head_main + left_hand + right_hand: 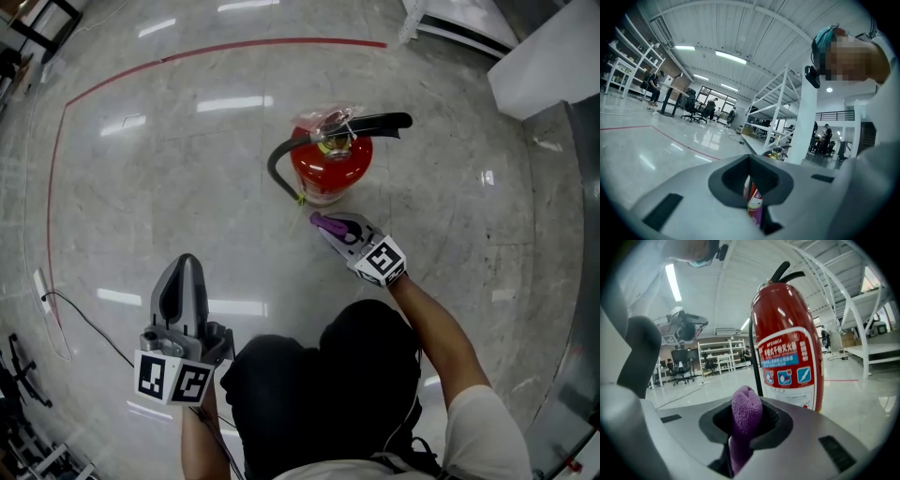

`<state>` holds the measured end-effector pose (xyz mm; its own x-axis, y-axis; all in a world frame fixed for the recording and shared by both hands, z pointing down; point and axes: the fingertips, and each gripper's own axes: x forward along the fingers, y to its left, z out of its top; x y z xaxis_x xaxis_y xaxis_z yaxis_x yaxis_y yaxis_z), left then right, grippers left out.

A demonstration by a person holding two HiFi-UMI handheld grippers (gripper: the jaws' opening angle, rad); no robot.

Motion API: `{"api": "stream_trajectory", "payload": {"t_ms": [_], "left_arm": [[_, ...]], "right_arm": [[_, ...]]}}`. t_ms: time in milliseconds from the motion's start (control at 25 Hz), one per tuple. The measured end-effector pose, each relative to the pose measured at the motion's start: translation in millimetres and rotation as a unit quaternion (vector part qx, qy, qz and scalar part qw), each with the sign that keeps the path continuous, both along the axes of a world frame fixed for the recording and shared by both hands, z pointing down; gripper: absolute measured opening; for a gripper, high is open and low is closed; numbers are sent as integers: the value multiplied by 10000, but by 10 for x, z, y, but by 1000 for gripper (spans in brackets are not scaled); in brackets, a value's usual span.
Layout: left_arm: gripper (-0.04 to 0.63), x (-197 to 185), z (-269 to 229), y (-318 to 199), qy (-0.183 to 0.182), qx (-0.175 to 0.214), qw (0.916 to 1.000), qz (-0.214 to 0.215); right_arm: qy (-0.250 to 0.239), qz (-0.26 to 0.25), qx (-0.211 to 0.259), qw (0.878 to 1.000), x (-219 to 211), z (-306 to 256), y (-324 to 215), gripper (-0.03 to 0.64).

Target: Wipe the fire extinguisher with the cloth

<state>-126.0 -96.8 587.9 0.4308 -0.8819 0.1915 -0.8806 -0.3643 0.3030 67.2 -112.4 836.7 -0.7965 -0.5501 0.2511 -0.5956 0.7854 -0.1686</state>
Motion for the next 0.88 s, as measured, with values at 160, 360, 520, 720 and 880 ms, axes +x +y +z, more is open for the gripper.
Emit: {"api": "stream_trajectory", "payload": {"t_ms": [160,360,520,720,880], "left_arm": [[3,35,-66,-18,24,11,10000,0],[3,179,-527,32,184,-121,9997,64],[3,301,-1314,75,-159,22,9999,-44],[3,526,-2433,154,-371,132,9991,-153],[3,674,-3355,255,-222,112,9997,-54]], "right_arm": [[-520,318,154,9980,68,-581,13,67],[-817,661,223,9942,141,-1594,99,67],[-923,948,260,9909,139,-2591,159,67],[-937,1490,407,9835,156,-4015,216,67],[-838,1874,554,9771,192,-5237,368,67]]}}
